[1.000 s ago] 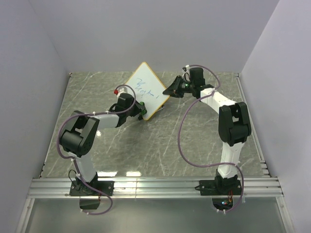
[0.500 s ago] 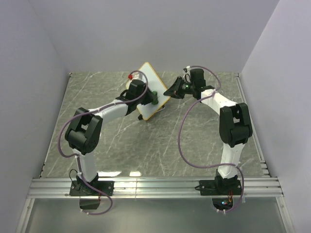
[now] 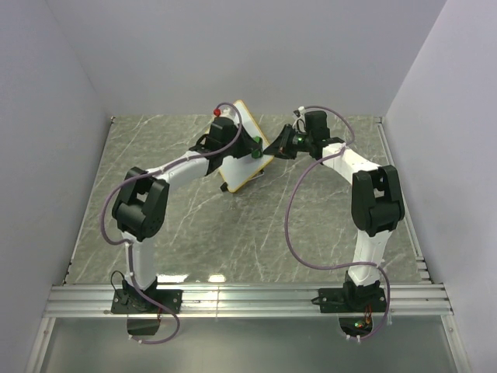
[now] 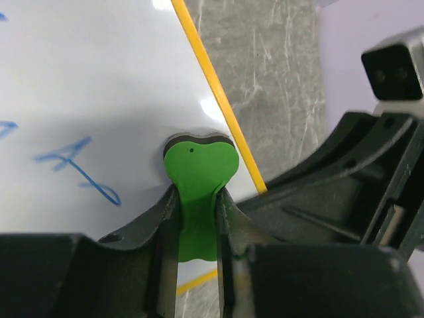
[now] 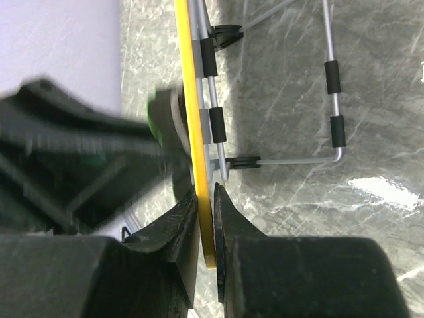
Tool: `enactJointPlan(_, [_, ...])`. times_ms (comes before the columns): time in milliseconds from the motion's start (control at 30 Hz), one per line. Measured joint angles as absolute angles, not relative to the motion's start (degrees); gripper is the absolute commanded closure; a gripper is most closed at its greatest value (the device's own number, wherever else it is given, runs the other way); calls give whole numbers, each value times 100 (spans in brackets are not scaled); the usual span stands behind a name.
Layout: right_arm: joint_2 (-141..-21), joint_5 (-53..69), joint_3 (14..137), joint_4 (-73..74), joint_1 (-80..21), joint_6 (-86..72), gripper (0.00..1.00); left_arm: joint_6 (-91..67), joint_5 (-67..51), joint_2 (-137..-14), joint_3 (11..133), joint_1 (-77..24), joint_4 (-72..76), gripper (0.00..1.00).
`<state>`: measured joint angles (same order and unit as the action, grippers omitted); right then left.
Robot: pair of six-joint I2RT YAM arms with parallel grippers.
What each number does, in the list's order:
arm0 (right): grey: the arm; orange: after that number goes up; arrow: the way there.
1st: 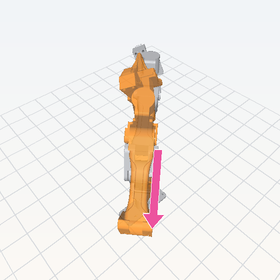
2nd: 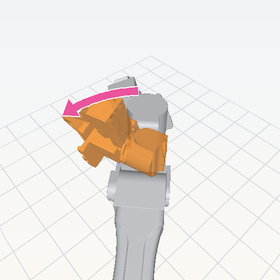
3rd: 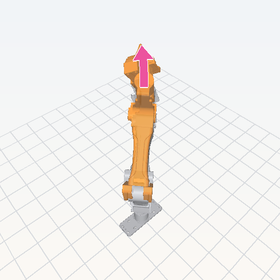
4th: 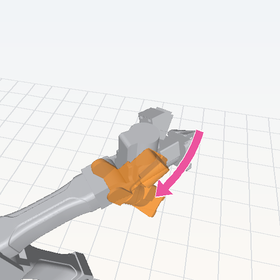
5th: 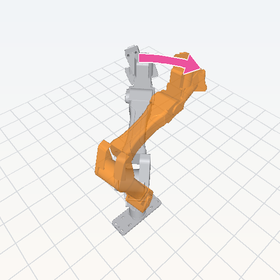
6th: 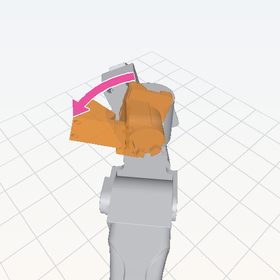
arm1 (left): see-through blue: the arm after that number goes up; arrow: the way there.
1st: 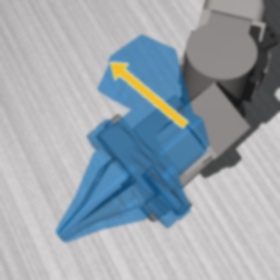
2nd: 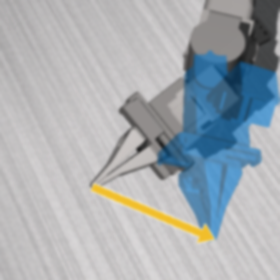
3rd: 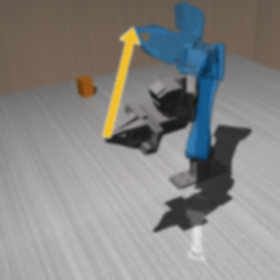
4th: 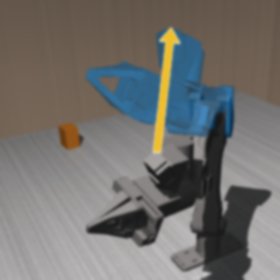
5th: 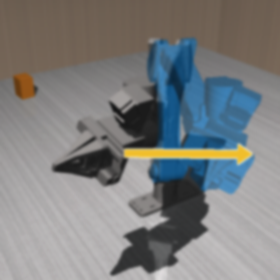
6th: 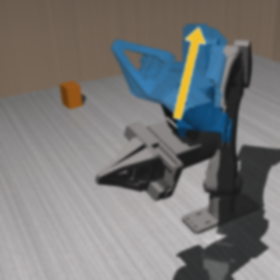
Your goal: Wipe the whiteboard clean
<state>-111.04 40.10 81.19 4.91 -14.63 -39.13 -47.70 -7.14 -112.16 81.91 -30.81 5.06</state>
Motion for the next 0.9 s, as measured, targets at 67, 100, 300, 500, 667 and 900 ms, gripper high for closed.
enactJointPlan(67, [-11102, 4038, 8121, 510, -1463, -3907, 100, -4772, -893, -11338, 8294, -2886, 569, 100])
enactJointPlan(100, [-11100, 4077, 8121, 548, -1463, -3900, 100, -4777, -958, -11408, 8329, -2790, 611, 100])
enactJointPlan(300, [-10991, 4189, 8121, 932, -1507, -3728, 100, -4801, -1175, -11977, 8370, -1959, 703, 100])
enactJointPlan(500, [-10945, 4211, 8134, 1118, -1535, -3656, 100, -4805, -1131, -12138, 8219, -1719, 849, 100])
enactJointPlan(667, [-10947, 4233, 8136, 1125, -1535, -3658, 100, -4755, -1181, -12138, 8202, -1719, 902, 100])
enactJointPlan(900, [-10945, 4272, 8138, 1166, -1535, -3662, 100, -4388, -1433, -12009, 8206, -1824, 727, 100])
